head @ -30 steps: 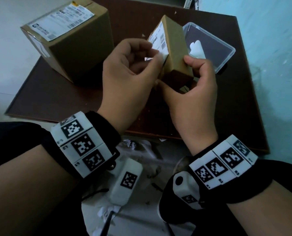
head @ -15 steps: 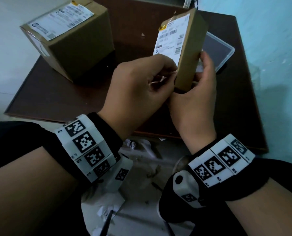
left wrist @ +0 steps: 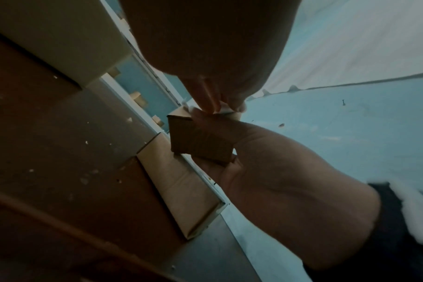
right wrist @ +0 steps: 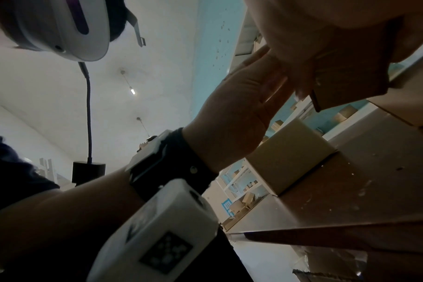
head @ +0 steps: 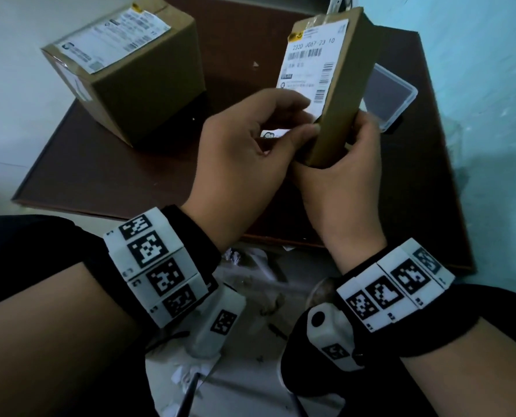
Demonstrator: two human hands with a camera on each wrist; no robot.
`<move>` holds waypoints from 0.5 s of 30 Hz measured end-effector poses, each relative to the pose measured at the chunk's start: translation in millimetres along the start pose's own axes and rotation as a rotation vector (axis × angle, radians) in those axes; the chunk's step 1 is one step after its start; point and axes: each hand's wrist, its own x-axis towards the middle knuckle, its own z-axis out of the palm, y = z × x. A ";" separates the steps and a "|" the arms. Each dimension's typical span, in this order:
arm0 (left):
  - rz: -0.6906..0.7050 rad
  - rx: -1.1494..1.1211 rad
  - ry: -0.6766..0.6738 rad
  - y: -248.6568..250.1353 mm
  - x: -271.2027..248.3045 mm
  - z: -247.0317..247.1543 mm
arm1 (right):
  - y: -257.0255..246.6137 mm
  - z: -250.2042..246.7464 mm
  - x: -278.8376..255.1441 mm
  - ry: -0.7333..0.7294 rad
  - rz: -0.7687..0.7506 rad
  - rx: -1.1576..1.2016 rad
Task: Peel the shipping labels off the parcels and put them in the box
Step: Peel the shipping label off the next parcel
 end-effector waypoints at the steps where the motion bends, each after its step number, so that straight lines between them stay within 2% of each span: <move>1: -0.003 -0.002 0.014 -0.6 0.3 -0.4 | 0.2 0.0 -0.9 -0.009 -0.001 0.011; 8: 0.085 0.111 0.032 -4.8 3.8 -5.9 | 0.1 1.1 -1.9 -0.025 -0.018 0.018; 15: 0.061 0.063 0.043 -3.9 8.8 -8.6 | -5.1 0.4 -5.0 -0.046 -0.022 0.099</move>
